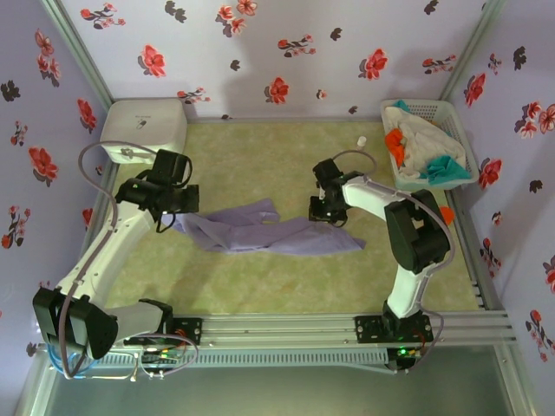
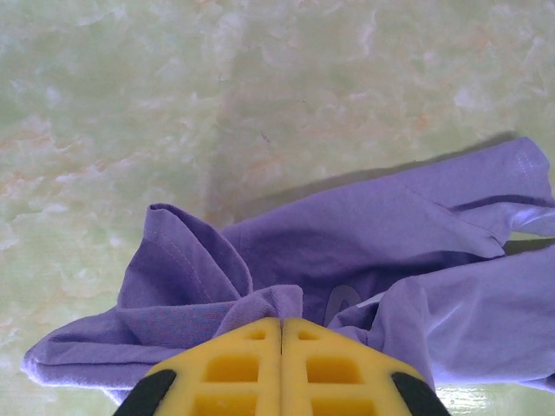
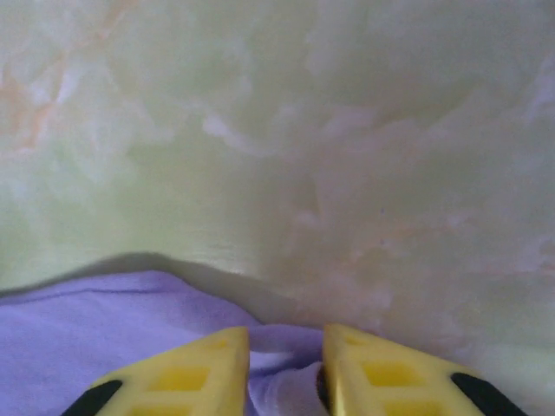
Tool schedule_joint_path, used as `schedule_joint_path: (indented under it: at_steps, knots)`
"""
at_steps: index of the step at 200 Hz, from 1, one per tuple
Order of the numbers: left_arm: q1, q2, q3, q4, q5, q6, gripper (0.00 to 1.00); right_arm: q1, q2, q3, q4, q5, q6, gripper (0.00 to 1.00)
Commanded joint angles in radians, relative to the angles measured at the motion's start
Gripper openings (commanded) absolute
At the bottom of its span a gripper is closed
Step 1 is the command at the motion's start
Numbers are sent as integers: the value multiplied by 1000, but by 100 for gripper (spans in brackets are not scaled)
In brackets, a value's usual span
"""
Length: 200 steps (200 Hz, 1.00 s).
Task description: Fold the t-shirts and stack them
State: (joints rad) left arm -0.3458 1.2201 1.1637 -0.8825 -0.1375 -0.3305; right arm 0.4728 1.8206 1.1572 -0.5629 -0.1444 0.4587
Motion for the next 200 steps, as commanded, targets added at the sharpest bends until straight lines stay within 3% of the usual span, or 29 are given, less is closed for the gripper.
schedule_joint_path:
  at_steps: [1,27,74,115,147,156,175,200]
  knots:
    - [5,1,-3,3,3,-7,0,1,-82,-38,-41,65,-2,19]
    - [5,9,11,-9,-10,-5,0,9,-201,-100,-63,152,0,6]
    - [9,22,17,-8,-19,-14,0,47,-463,-275,-80,193,60,0]
    - [11,37,18,0,-20,-9,0,212,-661,-434,-90,249,159,4]
    - [12,49,17,8,-21,-4,0,244,-746,-550,-38,222,222,8]
    - [12,50,17,9,-22,-4,0,244,-761,-553,-50,253,213,13]
    - [13,55,16,11,-22,-5,0,233,-760,-522,-62,305,198,37]
    - [13,55,15,11,-22,-5,0,177,-694,-470,-21,289,200,50]
